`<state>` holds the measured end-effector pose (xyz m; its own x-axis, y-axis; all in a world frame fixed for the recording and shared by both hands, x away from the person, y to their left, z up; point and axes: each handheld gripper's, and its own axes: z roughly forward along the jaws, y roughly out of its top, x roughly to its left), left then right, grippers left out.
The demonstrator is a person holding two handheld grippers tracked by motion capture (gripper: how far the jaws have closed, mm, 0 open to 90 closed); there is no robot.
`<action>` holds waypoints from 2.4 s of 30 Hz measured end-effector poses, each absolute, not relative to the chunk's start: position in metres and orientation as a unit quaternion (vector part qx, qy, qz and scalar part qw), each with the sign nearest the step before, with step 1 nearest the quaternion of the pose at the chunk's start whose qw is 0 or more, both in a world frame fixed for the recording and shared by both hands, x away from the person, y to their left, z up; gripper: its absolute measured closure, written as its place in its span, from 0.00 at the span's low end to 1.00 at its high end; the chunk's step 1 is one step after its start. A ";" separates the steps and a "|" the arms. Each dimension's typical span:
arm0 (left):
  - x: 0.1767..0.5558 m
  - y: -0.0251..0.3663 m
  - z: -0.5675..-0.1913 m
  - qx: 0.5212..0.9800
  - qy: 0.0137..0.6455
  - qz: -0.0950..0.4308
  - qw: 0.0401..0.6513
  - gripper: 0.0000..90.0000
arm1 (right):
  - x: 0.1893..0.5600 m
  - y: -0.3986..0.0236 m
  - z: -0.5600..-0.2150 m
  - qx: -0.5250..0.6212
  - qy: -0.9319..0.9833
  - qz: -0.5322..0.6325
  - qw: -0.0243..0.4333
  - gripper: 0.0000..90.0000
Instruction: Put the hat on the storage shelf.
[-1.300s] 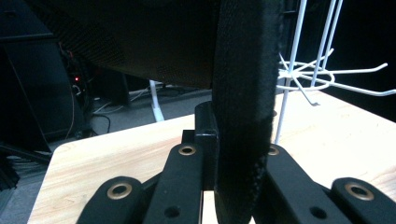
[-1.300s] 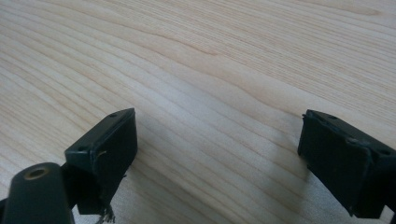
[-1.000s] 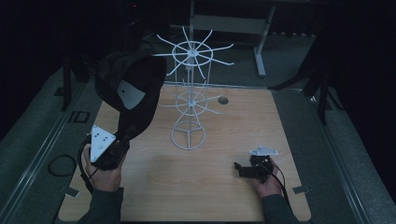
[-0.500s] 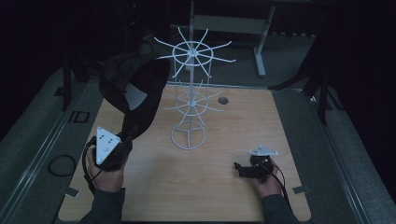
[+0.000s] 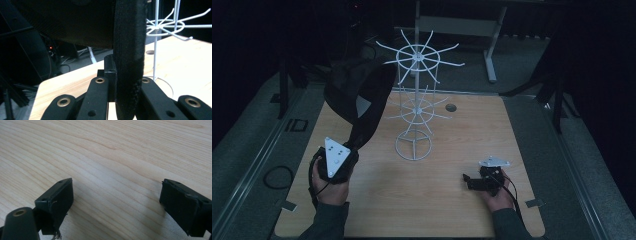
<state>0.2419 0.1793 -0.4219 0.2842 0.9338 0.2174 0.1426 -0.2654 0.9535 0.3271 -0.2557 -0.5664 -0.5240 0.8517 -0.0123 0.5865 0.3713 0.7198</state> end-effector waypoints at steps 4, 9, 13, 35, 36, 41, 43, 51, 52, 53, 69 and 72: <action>0.243 0.171 -0.425 0.672 0.396 0.457 0.428 0.95 | 0.327 -0.256 -0.566 0.447 0.805 0.339 0.196 0.13; 0.246 0.163 -0.428 0.682 0.385 0.471 0.405 0.94 | 0.327 -0.256 -0.566 0.447 0.804 0.339 0.196 0.13; 0.246 0.159 -0.428 0.687 0.374 0.477 0.400 0.94 | 0.327 -0.256 -0.566 0.447 0.805 0.339 0.196 0.13; 0.251 0.153 -0.434 0.708 0.356 0.462 0.398 0.75 | 0.327 -0.256 -0.566 0.447 0.805 0.339 0.195 0.13; 0.251 0.153 -0.435 0.710 0.356 0.459 0.398 0.73 | 0.327 -0.256 -0.566 0.446 0.805 0.339 0.196 0.13; 0.251 0.153 -0.435 0.708 0.360 0.449 0.410 0.62 | 0.327 -0.256 -0.566 0.447 0.804 0.339 0.196 0.13; 0.251 0.154 -0.434 0.707 0.362 0.444 0.415 0.57 | 0.327 -0.256 -0.566 0.447 0.805 0.339 0.196 0.13; 0.251 0.155 -0.432 0.707 0.362 0.424 0.435 0.42 | 0.327 -0.256 -0.566 0.447 0.804 0.339 0.195 0.13; 0.251 0.155 -0.432 0.707 0.362 0.424 0.435 0.41 | 0.327 -0.256 -0.566 0.447 0.804 0.339 0.195 0.13; 0.252 0.157 -0.432 0.706 0.369 0.406 0.449 0.40 | 0.327 -0.256 -0.566 0.447 0.804 0.339 0.195 0.13; 0.250 0.177 -0.430 0.690 0.384 0.313 0.528 0.28 | 0.327 -0.256 -0.566 0.447 0.805 0.339 0.195 0.13; 0.249 0.178 -0.432 0.692 0.384 0.306 0.529 0.27 | 0.327 -0.256 -0.566 0.447 0.805 0.339 0.195 0.13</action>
<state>0.2494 0.1785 -0.4323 0.5174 0.8556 0.0169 0.2084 -0.1451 0.9672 0.3271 -0.2557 -0.5663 -0.5244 0.8514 -0.0115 0.5867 0.3711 0.7197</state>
